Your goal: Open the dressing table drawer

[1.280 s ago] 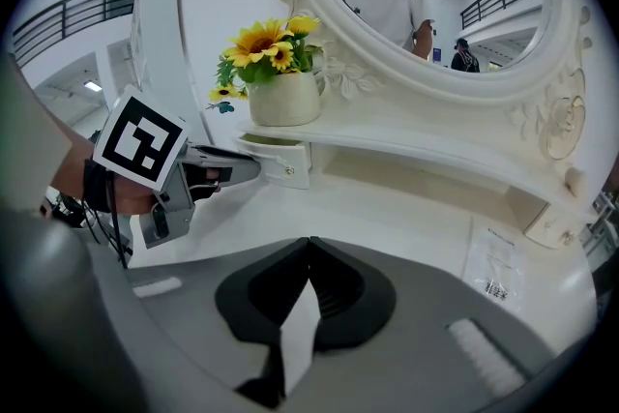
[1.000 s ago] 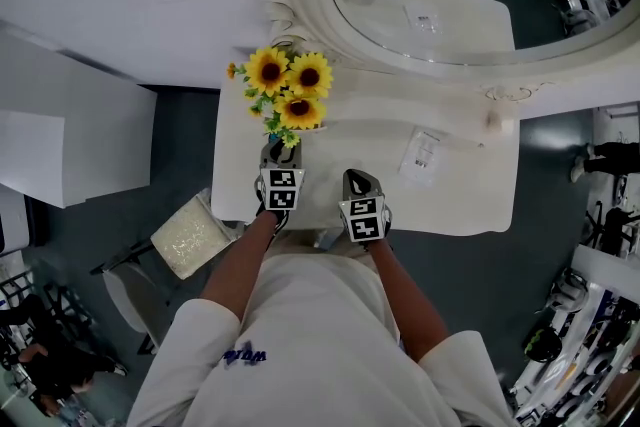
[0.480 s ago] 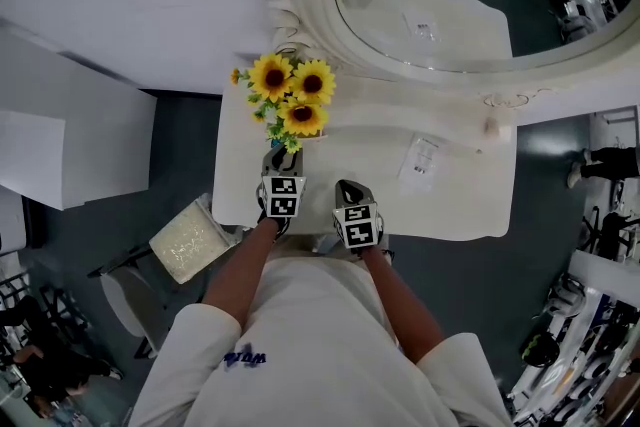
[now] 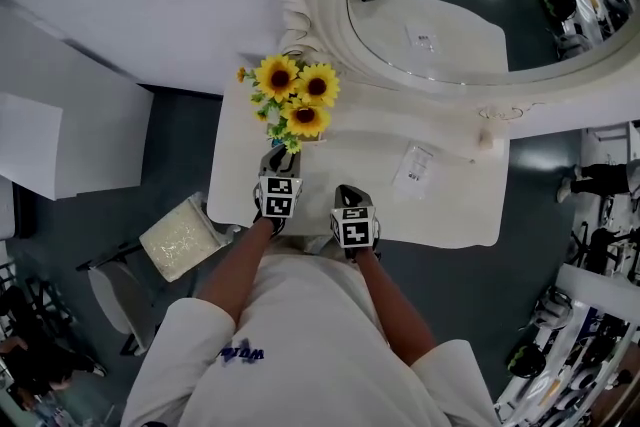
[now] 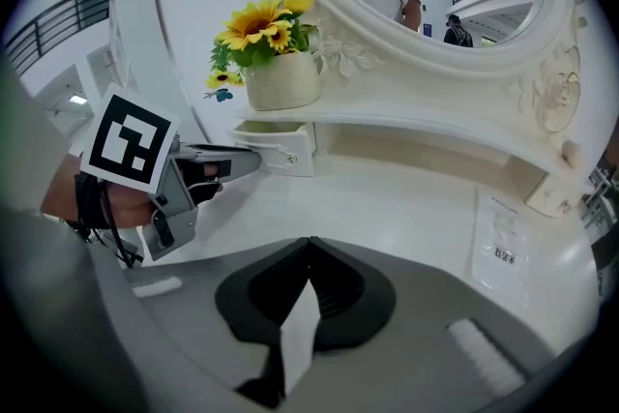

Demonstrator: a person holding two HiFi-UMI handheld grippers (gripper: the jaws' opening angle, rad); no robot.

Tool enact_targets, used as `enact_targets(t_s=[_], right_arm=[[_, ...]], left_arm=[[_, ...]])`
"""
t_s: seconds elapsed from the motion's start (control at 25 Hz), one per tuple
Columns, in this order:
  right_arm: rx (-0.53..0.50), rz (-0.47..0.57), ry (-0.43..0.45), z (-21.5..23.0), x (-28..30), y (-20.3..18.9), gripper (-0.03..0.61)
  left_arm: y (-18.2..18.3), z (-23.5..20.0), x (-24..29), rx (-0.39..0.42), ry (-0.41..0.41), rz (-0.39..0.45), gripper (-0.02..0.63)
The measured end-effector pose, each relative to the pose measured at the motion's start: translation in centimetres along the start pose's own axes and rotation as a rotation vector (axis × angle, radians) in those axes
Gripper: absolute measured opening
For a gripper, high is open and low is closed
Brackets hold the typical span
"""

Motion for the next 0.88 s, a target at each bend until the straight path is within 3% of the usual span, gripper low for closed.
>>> enact_targets(t_s=[0.88], right_arm=[[0.021, 0.002, 0.006, -0.57, 0.09, -0.37, 0.012]], left_arm=[[-0.5, 0.08, -0.81, 0.006, -0.011, -0.008, 0.094]])
Point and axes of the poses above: the fingertips, and each gripper's own axes: x forward along the fingers, z to its right, y out of its top, the point moved 7 cm from there along -x, backward along the fingers, and after that the axes turned 5 degrees about -x, right-handed, at the moved point
